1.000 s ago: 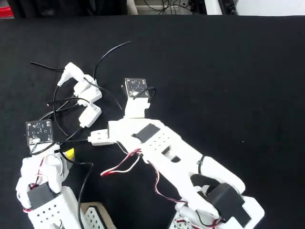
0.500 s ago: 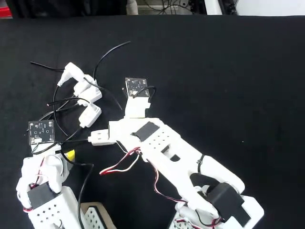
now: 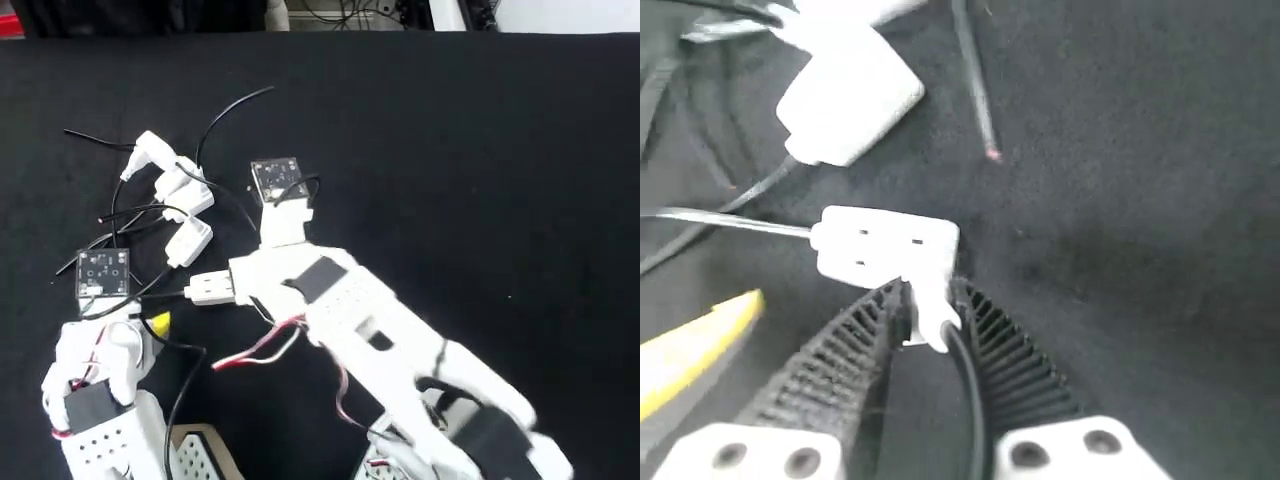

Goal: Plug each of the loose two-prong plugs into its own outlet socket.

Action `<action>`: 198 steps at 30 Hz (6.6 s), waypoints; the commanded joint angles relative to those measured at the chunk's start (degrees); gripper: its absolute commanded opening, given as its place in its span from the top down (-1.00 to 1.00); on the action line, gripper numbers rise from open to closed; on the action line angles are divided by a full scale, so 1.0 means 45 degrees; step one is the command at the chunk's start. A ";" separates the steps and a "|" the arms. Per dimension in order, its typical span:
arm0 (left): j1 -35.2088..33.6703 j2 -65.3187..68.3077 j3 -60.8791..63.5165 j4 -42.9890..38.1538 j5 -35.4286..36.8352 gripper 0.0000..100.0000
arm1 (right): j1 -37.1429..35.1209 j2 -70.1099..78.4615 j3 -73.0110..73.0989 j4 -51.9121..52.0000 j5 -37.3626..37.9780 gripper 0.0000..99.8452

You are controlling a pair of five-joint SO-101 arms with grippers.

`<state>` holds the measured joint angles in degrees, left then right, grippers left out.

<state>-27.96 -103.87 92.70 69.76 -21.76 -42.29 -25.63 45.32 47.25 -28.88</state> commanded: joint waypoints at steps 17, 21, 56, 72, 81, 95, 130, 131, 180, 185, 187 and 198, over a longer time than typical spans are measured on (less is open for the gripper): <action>0.1436 0.6017 -0.4933 -0.0586 0.1973 0.34 | 0.7756 -0.6847 0.0635 0.5783 0.9436 0.97; 0.2120 0.9534 -0.5949 -0.2032 0.3263 0.34 | 0.8576 -0.6222 0.2178 0.4454 0.9377 0.97; 0.5441 1.8071 -0.8215 -0.2618 0.4689 0.61 | 0.9162 -0.7668 0.5636 0.1621 0.9338 0.97; 0.9368 1.8090 -0.8977 -0.4317 0.6447 0.60 | 0.9162 -0.7668 0.5617 0.1661 0.9338 0.97; 1.0891 1.8071 -0.9602 -0.4142 0.6447 0.60 | 0.9241 -0.7668 0.5558 0.1700 0.9338 0.97; 0.5499 1.8462 -0.9856 -0.4337 0.5060 0.61 | 0.9241 -0.7668 0.5558 0.1700 0.9338 0.97; 1.1067 1.8422 -0.9485 -0.4337 0.7619 0.60 | 0.9241 -0.7668 0.5558 0.1700 0.9416 0.97; 1.0735 1.8422 -0.9739 -0.3907 0.7580 0.60 | 0.9241 -0.7668 0.5558 0.1700 0.9416 0.97; 0.6574 2.0200 -0.9543 -0.7541 0.9260 0.61 | 0.9241 -0.7668 0.5578 0.1700 0.9416 0.97; 0.6554 2.0200 -0.9368 -0.7111 0.9182 0.61 | 0.9241 -0.7668 0.5578 0.1700 0.9416 0.97; 0.6554 2.0181 -0.9504 -0.6291 0.9162 0.61 | 0.9241 -0.7668 0.5578 0.1700 0.9416 0.97; 0.4796 2.0181 -1.0188 -0.3399 0.7404 0.61 | 0.9241 -0.7668 0.5578 0.1700 0.9416 0.97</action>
<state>-3.34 -12.35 49.01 52.44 14.81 -1.67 -58.95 70.90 55.60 12.97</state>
